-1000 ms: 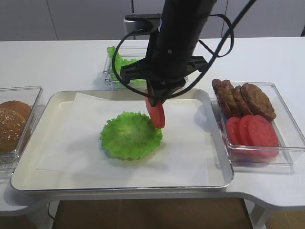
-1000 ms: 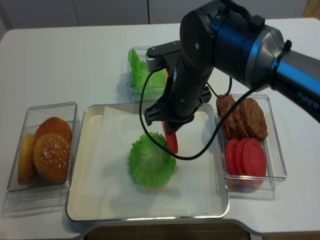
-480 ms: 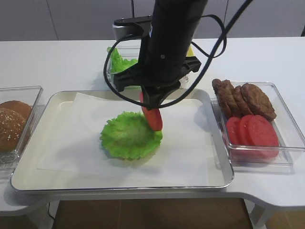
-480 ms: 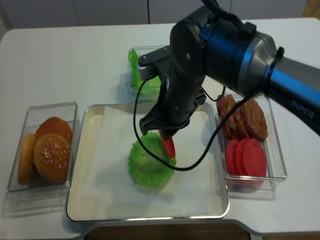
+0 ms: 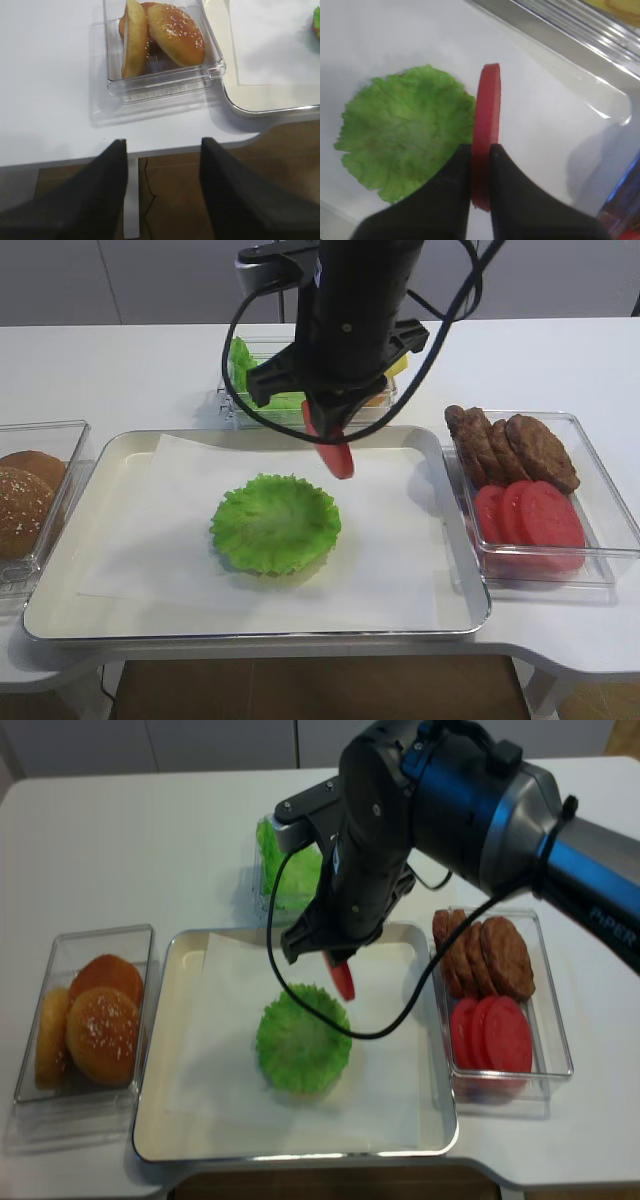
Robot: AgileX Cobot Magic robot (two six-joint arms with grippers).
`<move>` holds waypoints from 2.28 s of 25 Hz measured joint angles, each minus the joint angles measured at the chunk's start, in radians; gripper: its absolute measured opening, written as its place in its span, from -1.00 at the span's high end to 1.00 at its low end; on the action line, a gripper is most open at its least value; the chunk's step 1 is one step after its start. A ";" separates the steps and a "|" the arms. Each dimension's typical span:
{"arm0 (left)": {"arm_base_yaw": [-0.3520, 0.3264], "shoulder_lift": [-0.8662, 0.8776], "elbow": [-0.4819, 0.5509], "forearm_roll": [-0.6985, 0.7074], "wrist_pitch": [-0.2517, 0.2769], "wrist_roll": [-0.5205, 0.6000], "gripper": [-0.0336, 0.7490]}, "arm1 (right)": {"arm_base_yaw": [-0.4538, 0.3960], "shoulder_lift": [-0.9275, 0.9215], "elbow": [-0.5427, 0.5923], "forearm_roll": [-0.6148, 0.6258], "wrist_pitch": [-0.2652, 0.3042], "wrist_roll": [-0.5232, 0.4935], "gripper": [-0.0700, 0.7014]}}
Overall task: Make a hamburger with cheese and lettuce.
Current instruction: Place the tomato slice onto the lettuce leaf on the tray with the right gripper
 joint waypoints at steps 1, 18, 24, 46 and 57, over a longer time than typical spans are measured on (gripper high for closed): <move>0.000 0.000 0.000 0.000 0.000 0.000 0.01 | 0.007 0.000 0.000 -0.023 0.014 0.000 0.58; 0.000 0.000 0.000 0.000 0.000 0.000 0.01 | 0.070 0.032 -0.006 -0.071 0.053 0.007 0.58; 0.000 0.000 0.000 0.000 0.000 0.000 0.01 | 0.082 0.045 -0.016 -0.081 0.071 0.020 0.58; 0.000 0.000 0.000 0.000 0.000 0.000 0.01 | 0.082 0.083 -0.051 -0.077 0.091 0.049 0.58; 0.000 0.000 0.000 0.000 0.000 0.000 0.01 | 0.082 0.083 -0.051 -0.066 0.094 0.051 0.58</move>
